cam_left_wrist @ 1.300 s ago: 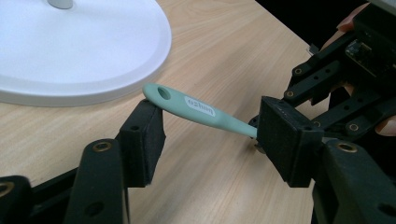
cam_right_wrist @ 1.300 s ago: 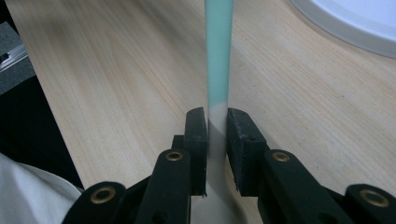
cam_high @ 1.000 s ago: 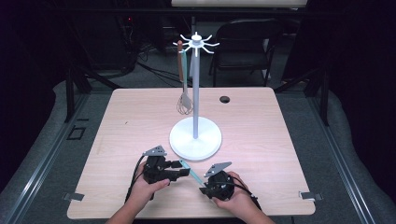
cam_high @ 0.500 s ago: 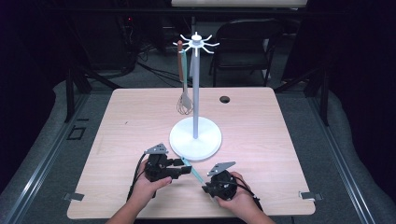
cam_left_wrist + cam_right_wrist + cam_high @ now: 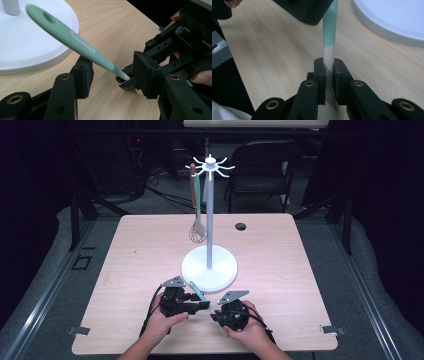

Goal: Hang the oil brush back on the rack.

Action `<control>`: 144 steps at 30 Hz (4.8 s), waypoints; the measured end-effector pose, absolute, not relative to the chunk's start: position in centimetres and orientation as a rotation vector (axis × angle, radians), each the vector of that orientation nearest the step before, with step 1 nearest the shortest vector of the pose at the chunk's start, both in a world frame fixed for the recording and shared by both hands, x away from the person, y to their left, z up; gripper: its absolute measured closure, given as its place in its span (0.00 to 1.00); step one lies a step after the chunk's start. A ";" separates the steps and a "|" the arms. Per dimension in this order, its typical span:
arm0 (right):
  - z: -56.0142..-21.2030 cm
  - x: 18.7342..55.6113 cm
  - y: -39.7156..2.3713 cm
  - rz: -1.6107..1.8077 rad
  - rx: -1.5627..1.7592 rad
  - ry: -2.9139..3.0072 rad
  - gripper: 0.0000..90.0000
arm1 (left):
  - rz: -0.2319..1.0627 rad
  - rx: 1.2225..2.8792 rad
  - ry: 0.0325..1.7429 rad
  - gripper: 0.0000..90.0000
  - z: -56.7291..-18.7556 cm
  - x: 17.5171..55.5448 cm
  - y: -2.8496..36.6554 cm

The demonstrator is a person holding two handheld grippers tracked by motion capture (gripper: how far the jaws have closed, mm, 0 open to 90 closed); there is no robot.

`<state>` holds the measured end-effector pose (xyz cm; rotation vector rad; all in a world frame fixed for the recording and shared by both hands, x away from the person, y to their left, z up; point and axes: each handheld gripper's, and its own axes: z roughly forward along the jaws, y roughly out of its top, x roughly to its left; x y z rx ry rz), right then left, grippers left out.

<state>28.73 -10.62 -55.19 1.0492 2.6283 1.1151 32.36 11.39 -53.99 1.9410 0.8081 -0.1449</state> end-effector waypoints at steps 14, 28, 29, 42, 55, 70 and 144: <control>-54.8 29.6 -9.8 1.173 1.099 2.565 0.92 | -0.131 1.940 0.792 0.75 -53.4 32.3 10.7; -54.7 29.7 -9.8 1.208 1.124 2.523 0.92 | -0.117 1.929 0.771 0.93 -52.8 32.4 9.9; -54.7 29.7 -9.8 1.209 1.126 2.523 0.92 | -0.116 1.931 0.769 0.94 -52.8 32.4 9.8; -53.9 29.1 -11.1 1.239 1.135 2.530 0.78 | -0.114 1.986 0.709 0.94 -51.2 33.0 9.9; -53.3 28.8 -12.8 1.230 1.155 2.501 0.75 | -0.065 2.073 0.650 0.94 -48.4 34.5 10.2; -53.6 29.0 -13.7 1.205 1.180 2.491 0.73 | -0.042 2.090 0.631 0.94 -44.7 36.0 11.5; -55.7 29.0 -14.8 1.160 1.199 2.492 0.66 | 0.033 2.021 0.592 0.86 -28.6 43.6 9.2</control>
